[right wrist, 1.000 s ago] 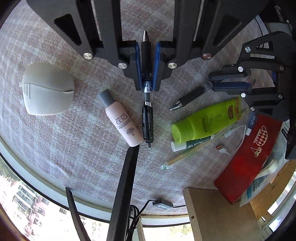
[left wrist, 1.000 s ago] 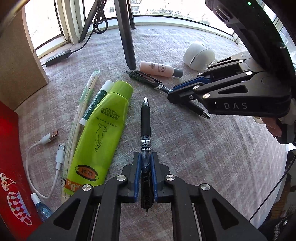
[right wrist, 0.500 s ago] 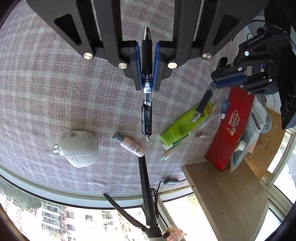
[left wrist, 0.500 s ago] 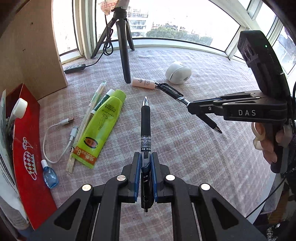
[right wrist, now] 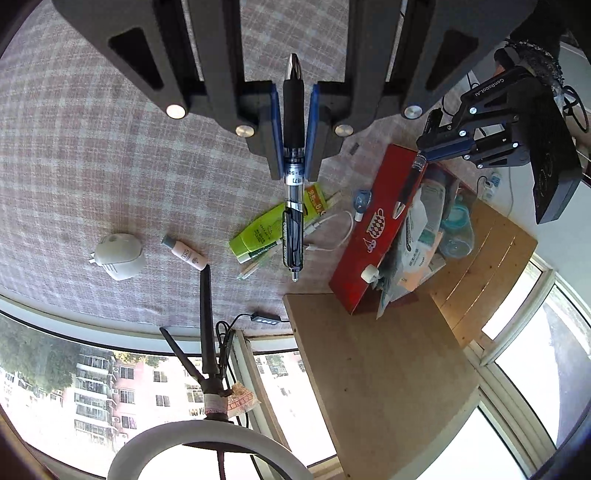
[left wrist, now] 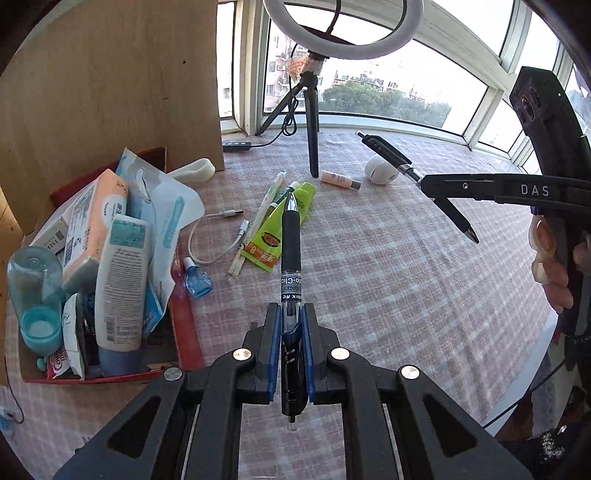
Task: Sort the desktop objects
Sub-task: 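Carry both pens to the red box and open both grippers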
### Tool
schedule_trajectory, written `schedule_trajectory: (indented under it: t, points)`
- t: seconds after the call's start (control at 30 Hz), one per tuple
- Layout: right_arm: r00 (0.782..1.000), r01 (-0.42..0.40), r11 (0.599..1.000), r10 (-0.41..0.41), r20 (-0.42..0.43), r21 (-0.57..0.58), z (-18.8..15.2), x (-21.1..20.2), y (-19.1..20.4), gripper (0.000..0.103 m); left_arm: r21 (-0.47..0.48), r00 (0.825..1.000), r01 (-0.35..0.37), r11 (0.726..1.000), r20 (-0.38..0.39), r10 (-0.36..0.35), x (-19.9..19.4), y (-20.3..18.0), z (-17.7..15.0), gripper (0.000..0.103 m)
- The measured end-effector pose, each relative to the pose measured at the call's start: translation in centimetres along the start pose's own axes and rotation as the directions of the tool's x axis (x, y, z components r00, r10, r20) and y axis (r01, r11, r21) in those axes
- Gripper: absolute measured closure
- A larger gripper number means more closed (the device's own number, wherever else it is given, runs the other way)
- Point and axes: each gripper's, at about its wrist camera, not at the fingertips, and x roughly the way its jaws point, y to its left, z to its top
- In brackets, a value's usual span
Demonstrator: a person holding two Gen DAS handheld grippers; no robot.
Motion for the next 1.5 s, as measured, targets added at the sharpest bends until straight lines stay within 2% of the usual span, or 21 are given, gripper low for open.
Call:
schedule_trajectory:
  t: [0.23,0.4,0.63,0.9,0.93,0.97,1.0,1.03,1.07,1.17,1.23,1.5]
  points:
    - [0.997,-0.067,0.996,0.068,0.024,-0.057,2.3,1.8,7.7,0.091,-0.065,0.997,-0.068,0.996,0.039,0.070,-3.7,6.9,0.1,0.093]
    - [0.994,-0.102,0.993,0.103,0.018,-0.061,4.6,4.9,12.0,0.091,-0.109,0.991,-0.117,0.987,0.057,0.124,-5.1,12.0,1.6,0.093]
    - [0.997,-0.083,0.994,0.083,-0.004,-0.066,7.5,10.0,16.2,0.091,-0.152,0.986,-0.142,0.978,0.069,0.154,-4.6,17.8,4.3,0.093]
    - [0.999,-0.031,0.991,0.026,-0.042,-0.129,9.7,14.2,18.1,0.091,-0.154,0.980,-0.180,0.972,0.053,0.190,-2.1,20.7,5.7,0.093]
    - [0.999,-0.024,0.990,0.017,-0.046,-0.141,10.0,14.6,18.4,0.091,-0.157,0.978,-0.192,0.969,0.052,0.202,-1.9,20.9,5.8,0.089]
    - [0.999,-0.012,0.988,0.004,-0.051,-0.154,10.2,15.0,18.6,0.085,-0.171,0.977,-0.193,0.966,0.052,0.205,-1.7,21.2,5.8,0.083]
    - [0.999,0.012,0.986,-0.020,-0.046,-0.167,10.4,15.1,18.8,0.079,-0.192,0.978,-0.189,0.963,0.054,0.203,-1.7,21.5,5.8,0.066]
    - [0.999,0.032,0.985,-0.036,-0.018,-0.172,10.6,14.8,18.8,0.063,-0.207,0.978,-0.182,0.961,0.063,0.199,-1.8,21.7,5.8,0.061]
    - [0.999,0.053,0.983,-0.052,0.011,-0.176,10.7,14.4,18.9,0.049,-0.213,0.978,-0.174,0.961,0.081,0.195,-2.1,21.8,5.8,0.061]
    - [0.997,0.054,0.985,-0.045,0.060,-0.162,11.2,13.3,18.6,0.047,-0.225,0.976,-0.161,0.961,0.111,0.189,-2.8,22.1,5.8,0.061]
    - [0.998,0.035,0.988,-0.027,0.055,-0.149,11.5,12.9,18.1,0.047,-0.218,0.975,-0.163,0.962,0.111,0.191,-3.0,22.1,5.8,0.061]
    - [0.996,0.074,0.988,-0.065,0.069,-0.139,10.4,10.2,15.7,0.047,-0.173,0.974,-0.179,0.968,0.108,0.200,-4.3,19.8,4.9,0.061]
